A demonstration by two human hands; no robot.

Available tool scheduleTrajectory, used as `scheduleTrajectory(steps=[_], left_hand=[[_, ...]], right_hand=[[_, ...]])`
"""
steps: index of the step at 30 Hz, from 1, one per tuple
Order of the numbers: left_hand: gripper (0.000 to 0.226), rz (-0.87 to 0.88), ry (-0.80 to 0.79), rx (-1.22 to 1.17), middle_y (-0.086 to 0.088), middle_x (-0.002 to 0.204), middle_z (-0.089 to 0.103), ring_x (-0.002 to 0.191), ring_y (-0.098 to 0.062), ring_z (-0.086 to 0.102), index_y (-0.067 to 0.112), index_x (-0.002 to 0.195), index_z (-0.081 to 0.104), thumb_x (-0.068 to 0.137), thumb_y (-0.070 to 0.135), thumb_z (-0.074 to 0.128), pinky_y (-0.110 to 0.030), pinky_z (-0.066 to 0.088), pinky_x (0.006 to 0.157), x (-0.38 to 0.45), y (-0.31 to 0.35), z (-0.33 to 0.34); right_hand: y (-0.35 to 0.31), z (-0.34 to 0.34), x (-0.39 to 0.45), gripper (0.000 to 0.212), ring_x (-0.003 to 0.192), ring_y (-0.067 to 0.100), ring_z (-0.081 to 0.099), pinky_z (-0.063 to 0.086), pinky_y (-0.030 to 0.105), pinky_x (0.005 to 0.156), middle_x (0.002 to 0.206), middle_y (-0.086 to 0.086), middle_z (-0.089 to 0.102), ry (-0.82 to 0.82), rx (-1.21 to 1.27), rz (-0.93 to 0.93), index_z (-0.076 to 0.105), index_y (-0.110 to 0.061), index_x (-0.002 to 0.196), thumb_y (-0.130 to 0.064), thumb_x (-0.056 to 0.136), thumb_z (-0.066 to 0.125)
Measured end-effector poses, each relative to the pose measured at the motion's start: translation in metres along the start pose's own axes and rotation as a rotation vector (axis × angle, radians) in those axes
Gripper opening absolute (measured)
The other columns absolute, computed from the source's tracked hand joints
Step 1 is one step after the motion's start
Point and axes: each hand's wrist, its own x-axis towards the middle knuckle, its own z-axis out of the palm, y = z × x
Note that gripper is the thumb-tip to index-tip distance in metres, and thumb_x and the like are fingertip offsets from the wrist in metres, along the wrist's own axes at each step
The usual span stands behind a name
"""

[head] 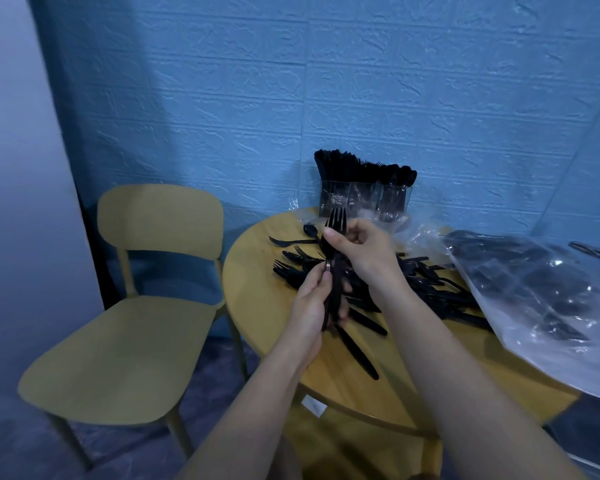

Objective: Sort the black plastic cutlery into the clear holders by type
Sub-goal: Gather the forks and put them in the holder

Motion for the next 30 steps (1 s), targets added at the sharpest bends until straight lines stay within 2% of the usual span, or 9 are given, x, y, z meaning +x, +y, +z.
scheduleTrajectory(steps=[3, 6, 9, 12, 15, 21, 24, 27, 30], left_hand=[[0.025, 0.022, 0.058, 0.023, 0.003, 0.065, 0.044, 0.041, -0.001, 0.029, 0.015, 0.104, 0.053, 0.104, 0.025, 0.029, -0.014, 0.021, 0.037, 0.008, 0.002, -0.009], [0.033, 0.061, 0.161, 0.088, 0.012, 0.057, 0.036, 0.041, 0.0, 0.027, 0.019, 0.106, 0.057, 0.101, 0.039, 0.032, -0.012, 0.021, 0.036, 0.015, 0.008, -0.026], [0.024, 0.096, 0.294, -0.003, 0.011, 0.056, 0.033, 0.039, 0.0, 0.027, 0.017, 0.104, 0.056, 0.101, 0.032, 0.038, -0.012, 0.021, 0.034, 0.023, 0.013, -0.044], [0.021, 0.086, 0.334, -0.183, 0.006, 0.054, 0.038, 0.035, -0.002, 0.026, 0.014, 0.096, 0.055, 0.102, 0.021, 0.036, -0.015, 0.02, 0.03, 0.031, 0.015, -0.053], [0.023, 0.065, 0.344, -0.16, 0.003, 0.056, 0.038, 0.034, -0.004, 0.026, 0.013, 0.095, 0.055, 0.103, 0.017, 0.034, -0.015, 0.02, 0.031, 0.035, 0.012, -0.054], [0.025, -0.004, 0.322, -0.202, 0.003, 0.052, 0.04, 0.03, -0.005, 0.028, 0.012, 0.096, 0.055, 0.102, 0.018, 0.032, -0.013, 0.019, 0.031, 0.043, 0.007, -0.062], [0.025, -0.018, 0.305, -0.202, 0.004, 0.051, 0.041, 0.03, -0.005, 0.029, 0.012, 0.095, 0.054, 0.102, 0.018, 0.031, -0.011, 0.02, 0.031, 0.043, 0.005, -0.061], [0.026, -0.019, 0.318, -0.173, 0.004, 0.052, 0.042, 0.031, -0.004, 0.029, 0.013, 0.095, 0.055, 0.103, 0.019, 0.031, -0.013, 0.02, 0.032, 0.041, 0.005, -0.06], [0.024, 0.004, 0.349, -0.145, 0.005, 0.052, 0.043, 0.033, -0.005, 0.028, 0.012, 0.095, 0.055, 0.103, 0.018, 0.032, -0.014, 0.019, 0.033, 0.04, 0.006, -0.058]], right_hand=[[-0.001, 0.007, 0.02, 0.023, 0.064, 0.009, 0.049, 0.041, 0.021, 0.062, 0.069, -0.005, 0.052, -0.143, -0.25, -0.051, 0.054, -0.022, 0.073, -0.034, 0.084, 0.069], [-0.003, 0.01, 0.043, 0.022, 0.065, 0.003, 0.048, 0.038, 0.016, 0.059, 0.073, -0.007, 0.056, -0.224, -0.443, -0.092, 0.058, -0.022, 0.08, -0.042, 0.084, 0.067], [-0.003, 0.005, 0.061, 0.008, 0.072, 0.001, 0.051, 0.037, 0.016, 0.065, 0.086, -0.006, 0.065, -0.405, -0.642, -0.149, 0.067, -0.026, 0.084, -0.033, 0.083, 0.07], [0.003, 0.01, 0.069, 0.023, 0.078, -0.002, 0.051, 0.035, 0.008, 0.064, 0.093, -0.01, 0.063, -0.678, -0.859, -0.163, 0.072, -0.022, 0.102, -0.03, 0.081, 0.073], [0.016, 0.024, 0.074, 0.033, 0.085, 0.005, 0.053, 0.037, 0.016, 0.069, 0.09, -0.013, 0.059, -0.83, -0.919, -0.136, 0.071, -0.023, 0.105, -0.036, 0.075, 0.078], [0.032, 0.024, 0.08, 0.022, 0.089, 0.009, 0.056, 0.043, 0.019, 0.071, 0.093, -0.007, 0.063, -0.925, -0.892, -0.082, 0.069, -0.023, 0.095, -0.033, 0.077, 0.076], [0.034, 0.019, 0.083, 0.01, 0.085, 0.009, 0.058, 0.045, 0.022, 0.075, 0.085, -0.008, 0.065, -0.895, -0.824, -0.098, 0.07, -0.024, 0.086, -0.028, 0.079, 0.075], [0.032, 0.017, 0.087, 0.016, 0.081, 0.009, 0.057, 0.044, 0.023, 0.075, 0.081, -0.008, 0.061, -0.865, -0.759, -0.089, 0.069, -0.022, 0.091, -0.03, 0.078, 0.076], [0.021, 0.014, 0.092, 0.015, 0.079, 0.008, 0.054, 0.04, 0.02, 0.067, 0.079, -0.008, 0.059, -0.88, -0.809, -0.123, 0.065, -0.021, 0.082, -0.029, 0.077, 0.077]])
